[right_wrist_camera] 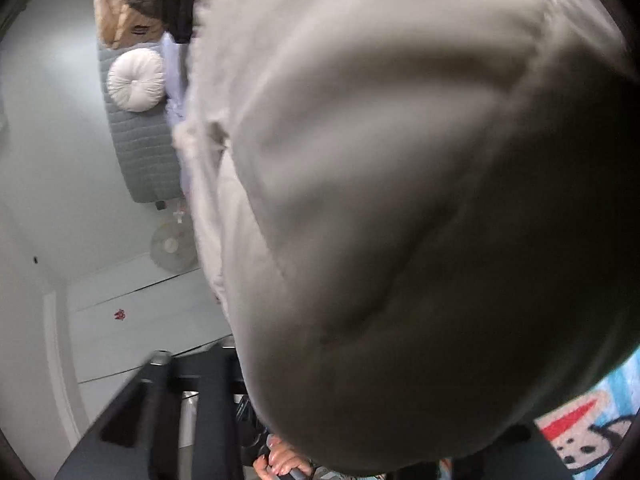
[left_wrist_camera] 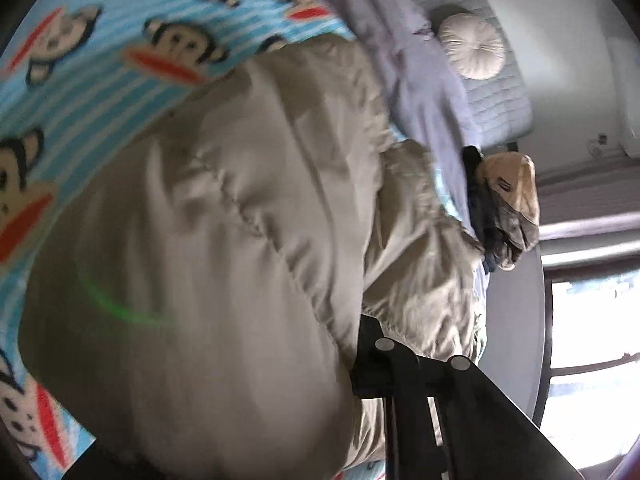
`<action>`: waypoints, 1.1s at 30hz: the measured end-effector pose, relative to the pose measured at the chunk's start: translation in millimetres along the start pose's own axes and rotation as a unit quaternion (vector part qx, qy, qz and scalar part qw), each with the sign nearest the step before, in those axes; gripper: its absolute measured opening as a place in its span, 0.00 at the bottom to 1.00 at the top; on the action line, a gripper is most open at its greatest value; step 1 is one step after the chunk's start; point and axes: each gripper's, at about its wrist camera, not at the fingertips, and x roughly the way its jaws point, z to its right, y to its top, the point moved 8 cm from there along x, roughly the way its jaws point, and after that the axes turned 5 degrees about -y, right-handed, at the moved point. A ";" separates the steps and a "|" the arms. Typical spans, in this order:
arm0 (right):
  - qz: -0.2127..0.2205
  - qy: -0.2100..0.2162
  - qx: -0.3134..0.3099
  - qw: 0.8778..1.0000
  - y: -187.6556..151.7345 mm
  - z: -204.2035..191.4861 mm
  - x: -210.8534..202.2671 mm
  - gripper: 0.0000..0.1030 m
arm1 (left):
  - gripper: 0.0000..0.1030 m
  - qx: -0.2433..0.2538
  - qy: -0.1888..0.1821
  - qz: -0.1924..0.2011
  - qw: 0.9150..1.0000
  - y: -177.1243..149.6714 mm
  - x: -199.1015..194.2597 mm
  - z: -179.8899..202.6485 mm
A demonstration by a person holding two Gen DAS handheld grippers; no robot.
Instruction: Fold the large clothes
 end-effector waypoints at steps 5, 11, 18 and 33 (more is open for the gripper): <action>-0.001 -0.002 -0.053 0.999 -17.4 -24.2 -19.2 0.20 | 0.17 0.039 -0.012 -0.001 0.999 -12.7 -37.7 21.5; -0.026 -0.017 -0.080 0.996 -65.5 -16.2 -59.5 0.20 | 0.17 0.070 -0.003 -0.038 0.997 -65.4 -88.4 15.5; -0.068 -0.046 -0.048 0.995 -138.4 45.4 -103.0 0.20 | 0.17 0.061 0.049 -0.122 0.989 -165.4 -148.3 -46.2; -0.084 -0.184 -0.030 0.979 -156.2 101.1 -117.8 0.48 | 0.62 0.060 0.215 -0.143 0.964 -192.9 -190.7 -111.7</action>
